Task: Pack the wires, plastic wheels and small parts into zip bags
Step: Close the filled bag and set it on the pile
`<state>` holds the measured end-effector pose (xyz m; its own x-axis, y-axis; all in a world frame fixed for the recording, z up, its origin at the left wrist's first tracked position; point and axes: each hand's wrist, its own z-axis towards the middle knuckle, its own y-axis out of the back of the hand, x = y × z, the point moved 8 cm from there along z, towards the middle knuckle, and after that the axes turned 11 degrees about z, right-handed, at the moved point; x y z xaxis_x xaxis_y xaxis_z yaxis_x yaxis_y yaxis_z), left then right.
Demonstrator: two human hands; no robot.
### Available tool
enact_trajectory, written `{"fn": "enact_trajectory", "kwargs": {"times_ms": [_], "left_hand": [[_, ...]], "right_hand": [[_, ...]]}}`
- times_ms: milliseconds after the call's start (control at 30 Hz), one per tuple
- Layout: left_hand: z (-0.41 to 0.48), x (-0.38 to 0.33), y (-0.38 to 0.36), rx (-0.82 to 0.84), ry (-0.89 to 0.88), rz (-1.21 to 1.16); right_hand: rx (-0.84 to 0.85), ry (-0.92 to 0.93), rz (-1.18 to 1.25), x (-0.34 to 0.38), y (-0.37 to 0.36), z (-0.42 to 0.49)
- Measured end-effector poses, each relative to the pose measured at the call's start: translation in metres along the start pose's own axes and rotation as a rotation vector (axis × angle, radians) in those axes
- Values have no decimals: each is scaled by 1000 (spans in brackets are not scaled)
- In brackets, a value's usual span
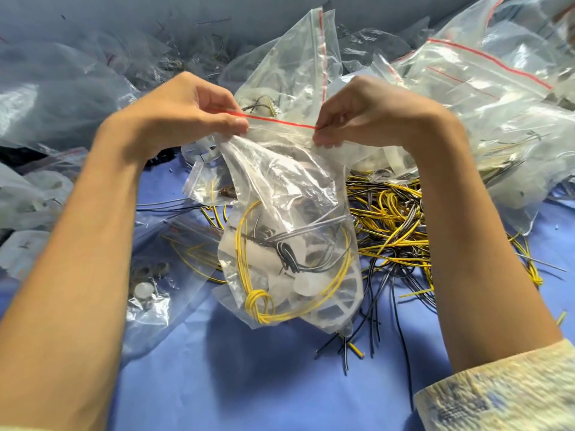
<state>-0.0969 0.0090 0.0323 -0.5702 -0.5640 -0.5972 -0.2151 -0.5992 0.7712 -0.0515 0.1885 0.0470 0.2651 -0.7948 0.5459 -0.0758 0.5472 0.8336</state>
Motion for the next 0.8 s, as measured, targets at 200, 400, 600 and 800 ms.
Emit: {"fn": "enact_trajectory", "kwargs": {"times_ms": [200, 400, 600, 800], "left_hand": [[2, -9, -4, 18, -16, -3], [4, -9, -4, -4, -25, -2], [3, -10, 0, -14, -25, -37], [4, -20, -11, 33, -29, 33]], "right_hand": [[5, -9, 20, -1, -2, -2], [28, 13, 27, 4, -3, -2], [-1, 53, 99, 8, 3, -5], [35, 13, 101, 4, -8, 0]]}}
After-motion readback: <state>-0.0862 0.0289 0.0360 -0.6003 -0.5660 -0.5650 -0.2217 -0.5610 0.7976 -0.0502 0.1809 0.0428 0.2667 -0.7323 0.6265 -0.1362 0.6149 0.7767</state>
